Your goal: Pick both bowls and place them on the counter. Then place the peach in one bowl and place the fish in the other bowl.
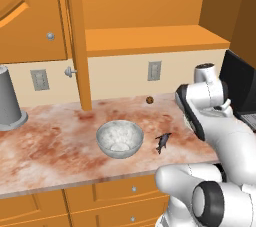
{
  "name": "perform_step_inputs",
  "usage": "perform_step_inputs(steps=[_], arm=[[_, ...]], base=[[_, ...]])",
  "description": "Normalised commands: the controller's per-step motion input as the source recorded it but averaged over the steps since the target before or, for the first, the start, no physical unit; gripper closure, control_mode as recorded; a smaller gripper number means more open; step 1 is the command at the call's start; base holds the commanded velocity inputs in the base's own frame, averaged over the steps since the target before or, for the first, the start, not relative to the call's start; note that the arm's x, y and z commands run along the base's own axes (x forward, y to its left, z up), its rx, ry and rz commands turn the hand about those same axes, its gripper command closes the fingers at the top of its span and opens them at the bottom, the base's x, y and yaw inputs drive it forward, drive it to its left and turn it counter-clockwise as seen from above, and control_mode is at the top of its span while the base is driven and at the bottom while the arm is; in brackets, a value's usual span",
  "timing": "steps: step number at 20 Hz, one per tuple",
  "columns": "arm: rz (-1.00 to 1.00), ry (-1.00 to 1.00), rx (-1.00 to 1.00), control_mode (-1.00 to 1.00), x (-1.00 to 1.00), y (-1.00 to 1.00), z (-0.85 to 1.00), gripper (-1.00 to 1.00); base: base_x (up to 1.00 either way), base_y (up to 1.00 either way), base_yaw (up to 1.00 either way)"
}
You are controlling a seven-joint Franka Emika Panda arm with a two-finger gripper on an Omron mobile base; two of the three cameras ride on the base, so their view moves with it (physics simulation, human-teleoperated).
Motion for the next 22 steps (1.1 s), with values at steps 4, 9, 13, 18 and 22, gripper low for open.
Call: perform_step_inputs(steps=[4,9,13,18,22], arm=[[-0.02,0.02,0.00,-1.00,0.25,-0.35,-0.07,1.00],[0.00,0.00,0.00,-1.00,0.38,-0.22,-0.08,1.00],[0.00,-0.01,0.00,-1.00,0.24,-0.08,-0.26,1.00],[0.00,0.00,0.05,-1.00,0.22,-0.18,-0.28,1.00],[0.00,0.00,0.06,-1.00,0.27,-0.19,-0.24,1.00]], base=[[0.00,0.00,0.00],[0.00,0.00,0.00],[0.00,0.00,0.00],[0.00,0.00,0.00],[0.00,0.00,0.00]])
